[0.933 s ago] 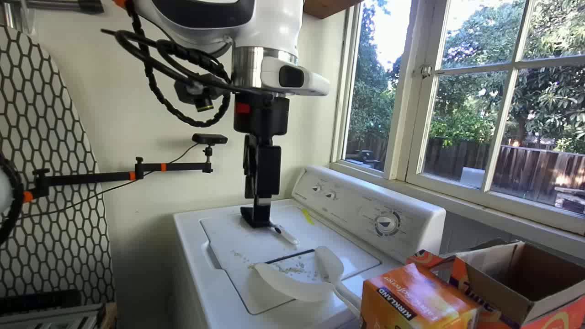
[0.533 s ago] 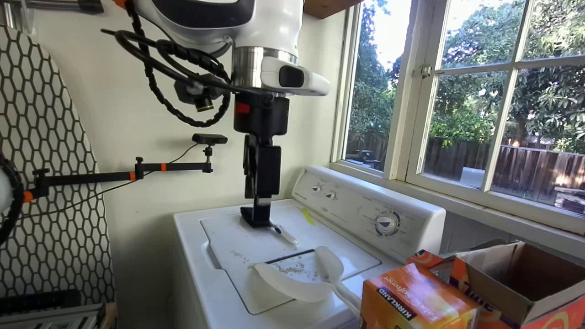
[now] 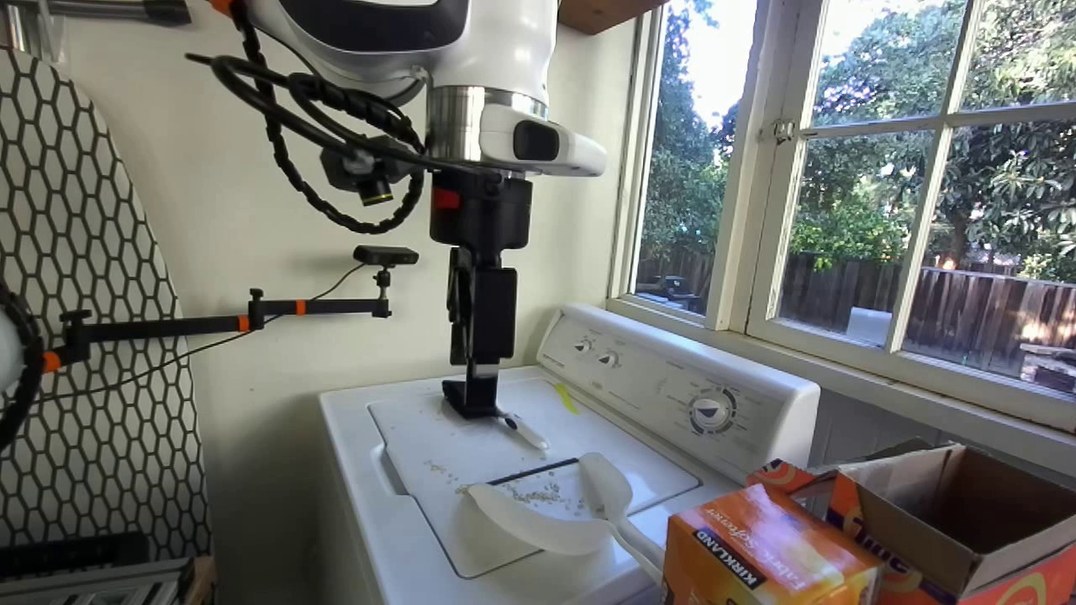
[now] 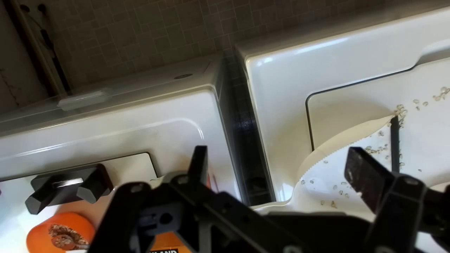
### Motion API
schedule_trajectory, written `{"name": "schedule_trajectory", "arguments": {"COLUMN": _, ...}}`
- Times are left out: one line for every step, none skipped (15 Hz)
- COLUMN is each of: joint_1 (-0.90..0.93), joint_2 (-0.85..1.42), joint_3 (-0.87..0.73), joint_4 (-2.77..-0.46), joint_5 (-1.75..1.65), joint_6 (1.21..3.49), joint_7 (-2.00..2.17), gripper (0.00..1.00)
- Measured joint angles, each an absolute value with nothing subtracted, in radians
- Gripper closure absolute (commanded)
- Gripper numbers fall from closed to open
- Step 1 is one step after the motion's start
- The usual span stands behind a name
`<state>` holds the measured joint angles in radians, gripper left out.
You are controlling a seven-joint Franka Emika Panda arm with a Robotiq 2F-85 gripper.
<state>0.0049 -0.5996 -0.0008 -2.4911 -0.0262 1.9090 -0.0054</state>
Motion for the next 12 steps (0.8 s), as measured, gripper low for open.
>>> {"name": "schedule_trajectory", "arguments": {"joint_1": 0.005, "joint_2": -0.6, "joint_3": -0.001, "joint_4": -2.491, "joint_5": -0.026, "joint_6": 1.909, "joint_7": -0.005, "gripper": 0.0}}
{"name": "schedule_trajectory", "arguments": {"joint_1": 0.005, "joint_2": -0.6, "joint_3": -0.001, "joint_4": -2.491, "joint_5": -0.026, "joint_6": 1.909, "joint_7": -0.005, "gripper": 0.0}}
{"name": "schedule_trajectory", "arguments": {"joint_1": 0.005, "joint_2": -0.6, "joint_3": -0.001, "joint_4": -2.491, "joint_5": -0.026, "joint_6": 1.909, "joint_7": -0.005, "gripper": 0.0}}
{"name": "schedule_trajectory", "arguments": {"joint_1": 0.006, "joint_2": -0.6, "joint_3": 0.0, "joint_4": -2.49, "joint_5": -0.026, "joint_6": 1.909, "joint_7": -0.006, "gripper": 0.0}}
{"name": "schedule_trajectory", "arguments": {"joint_1": 0.01, "joint_2": -0.599, "joint_3": 0.002, "joint_4": -2.489, "joint_5": -0.026, "joint_6": 1.914, "joint_7": -0.014, "gripper": 0.0}}
{"name": "schedule_trajectory", "arguments": {"joint_1": 0.02, "joint_2": -0.596, "joint_3": 0.006, "joint_4": -2.487, "joint_5": -0.026, "joint_6": 1.923, "joint_7": -0.029, "gripper": 0.0}}
{"name": "schedule_trajectory", "arguments": {"joint_1": 0.036, "joint_2": -0.591, "joint_3": 0.012, "joint_4": -2.485, "joint_5": -0.026, "joint_6": 1.944, "joint_7": -0.049, "gripper": 0.0}}
{"name": "schedule_trajectory", "arguments": {"joint_1": 0.058, "joint_2": -0.584, "joint_3": 0.02, "joint_4": -2.483, "joint_5": -0.025, "joint_6": 1.975, "joint_7": -0.072, "gripper": 0.0}}
{"name": "schedule_trajectory", "arguments": {"joint_1": 0.082, "joint_2": -0.573, "joint_3": 0.028, "joint_4": -2.481, "joint_5": -0.025, "joint_6": 2.01, "joint_7": -0.095, "gripper": 0.0}}
{"name": "schedule_trajectory", "arguments": {"joint_1": 0.106, "joint_2": -0.56, "joint_3": 0.038, "joint_4": -2.476, "joint_5": -0.025, "joint_6": 2.043, "joint_7": -0.117, "gripper": 0.0}}
{"name": "schedule_trajectory", "arguments": {"joint_1": 0.128, "joint_2": -0.544, "joint_3": 0.049, "joint_4": -2.469, "joint_5": -0.025, "joint_6": 2.076, "joint_7": -0.139, "gripper": 0.0}}
{"name": "schedule_trajectory", "arguments": {"joint_1": 0.15, "joint_2": -0.526, "joint_3": 0.06, "joint_4": -2.461, "joint_5": -0.025, "joint_6": 2.11, "joint_7": -0.163, "gripper": 0.0}}
